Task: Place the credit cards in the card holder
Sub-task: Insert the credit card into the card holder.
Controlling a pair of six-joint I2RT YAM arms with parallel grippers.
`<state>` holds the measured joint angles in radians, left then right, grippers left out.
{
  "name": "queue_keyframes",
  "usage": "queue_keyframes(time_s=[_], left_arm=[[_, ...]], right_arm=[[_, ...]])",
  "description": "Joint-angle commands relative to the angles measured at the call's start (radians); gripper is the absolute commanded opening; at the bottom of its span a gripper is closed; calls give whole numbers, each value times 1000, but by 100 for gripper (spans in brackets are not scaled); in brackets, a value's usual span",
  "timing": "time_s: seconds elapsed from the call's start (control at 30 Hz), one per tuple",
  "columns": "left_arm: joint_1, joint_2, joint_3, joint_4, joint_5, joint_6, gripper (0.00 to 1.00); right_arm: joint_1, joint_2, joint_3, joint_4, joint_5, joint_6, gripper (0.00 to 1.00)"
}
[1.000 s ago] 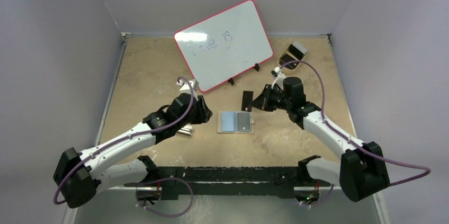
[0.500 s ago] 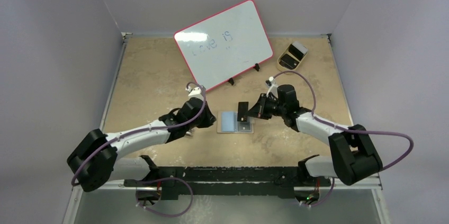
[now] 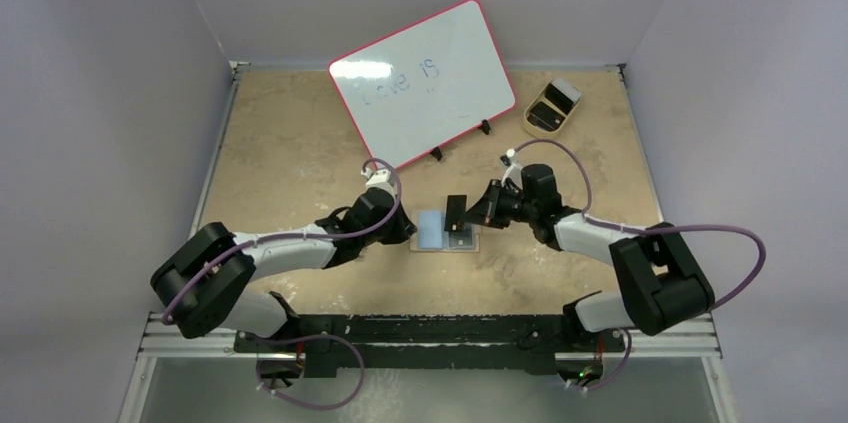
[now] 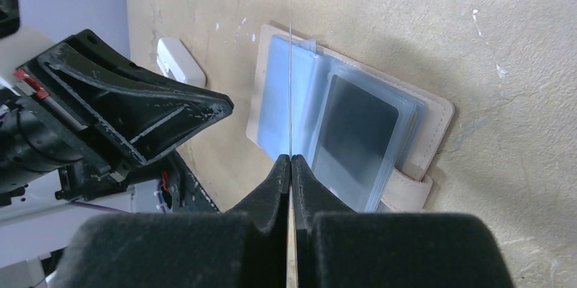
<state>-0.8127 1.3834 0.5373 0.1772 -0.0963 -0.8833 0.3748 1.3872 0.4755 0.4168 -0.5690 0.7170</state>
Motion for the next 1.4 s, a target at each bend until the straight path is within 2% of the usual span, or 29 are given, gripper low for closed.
queue_keyframes(time_s=[0.0, 0.4, 1.37], left_arm=[[-2, 31, -22, 85, 13, -23, 0], [-3, 63, -78, 114, -1, -37, 0], [-16, 46, -84, 100, -17, -55, 0]], right_arm=[[5, 26, -27, 93, -11, 42, 0], [10, 116, -57, 161, -55, 56, 0], [20, 230, -58, 227, -150, 111, 0]])
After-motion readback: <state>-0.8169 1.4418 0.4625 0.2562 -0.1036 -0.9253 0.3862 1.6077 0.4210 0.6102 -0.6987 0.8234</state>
